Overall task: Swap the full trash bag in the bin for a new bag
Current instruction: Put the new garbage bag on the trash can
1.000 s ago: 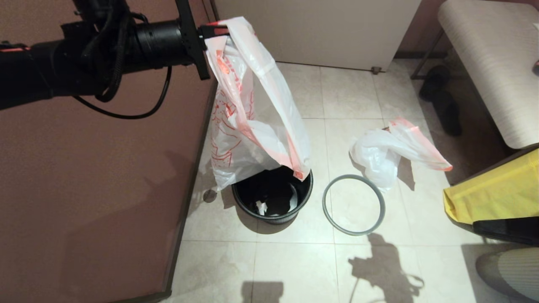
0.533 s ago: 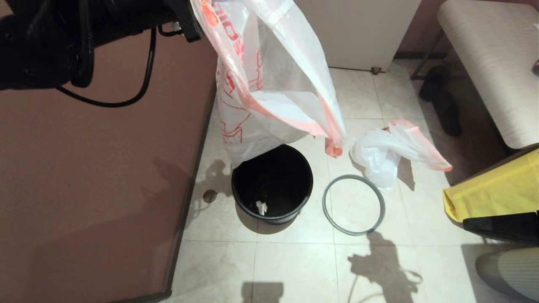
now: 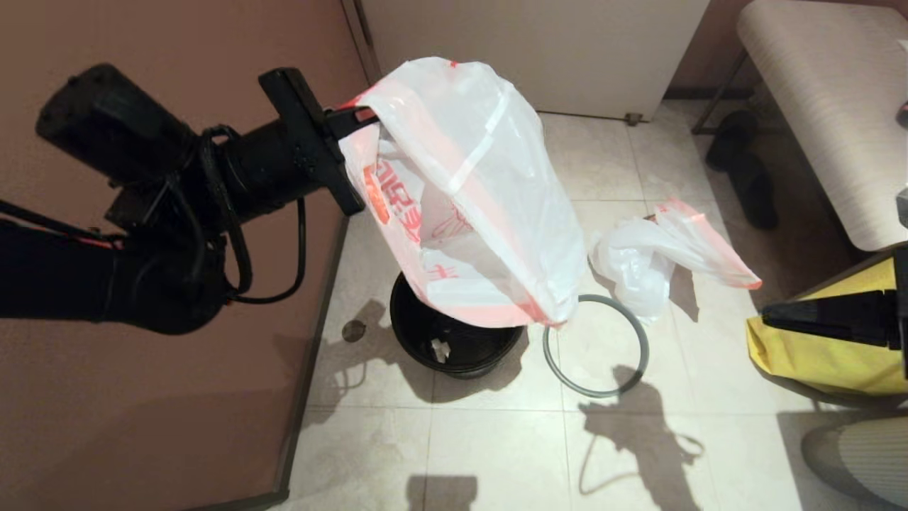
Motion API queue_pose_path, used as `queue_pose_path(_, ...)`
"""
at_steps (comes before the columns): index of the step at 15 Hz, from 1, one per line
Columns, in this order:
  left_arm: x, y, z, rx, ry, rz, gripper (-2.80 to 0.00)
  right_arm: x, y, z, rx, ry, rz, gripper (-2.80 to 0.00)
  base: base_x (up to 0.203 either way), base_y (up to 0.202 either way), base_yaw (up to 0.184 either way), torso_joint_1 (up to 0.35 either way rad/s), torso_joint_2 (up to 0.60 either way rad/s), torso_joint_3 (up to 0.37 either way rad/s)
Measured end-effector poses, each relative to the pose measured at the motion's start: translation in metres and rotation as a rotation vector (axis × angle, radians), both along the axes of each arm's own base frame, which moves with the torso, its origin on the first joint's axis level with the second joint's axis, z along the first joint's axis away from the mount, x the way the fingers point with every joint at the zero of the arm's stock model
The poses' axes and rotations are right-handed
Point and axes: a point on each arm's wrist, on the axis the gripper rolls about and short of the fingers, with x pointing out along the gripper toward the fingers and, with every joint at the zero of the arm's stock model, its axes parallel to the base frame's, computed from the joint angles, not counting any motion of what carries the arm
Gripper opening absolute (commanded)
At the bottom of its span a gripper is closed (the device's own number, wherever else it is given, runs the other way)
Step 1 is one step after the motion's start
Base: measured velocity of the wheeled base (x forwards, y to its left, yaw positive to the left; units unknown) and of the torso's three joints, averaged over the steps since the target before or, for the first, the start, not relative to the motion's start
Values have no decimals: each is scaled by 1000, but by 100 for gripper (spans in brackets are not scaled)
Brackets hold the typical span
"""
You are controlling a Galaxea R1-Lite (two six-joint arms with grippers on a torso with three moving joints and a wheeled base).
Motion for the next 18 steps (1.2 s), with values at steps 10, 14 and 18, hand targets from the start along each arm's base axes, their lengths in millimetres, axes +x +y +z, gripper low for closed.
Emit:
queue_pose_path(10, 37, 33, -57, 57, 185, 5, -280, 106, 33, 10, 113, -75, 34, -280, 0, 0, 0, 0, 0, 0)
queue_pose_path(14, 56, 37, -66, 101, 185, -34, -280, 191, 63, 4, 135, -269, 36, -280, 0, 0, 0, 0, 0, 0)
queue_pose_path(18, 69, 28, -57, 122, 233, -133, -280, 266, 96, 7, 157, -507, 47, -280, 0, 0, 0, 0, 0, 0)
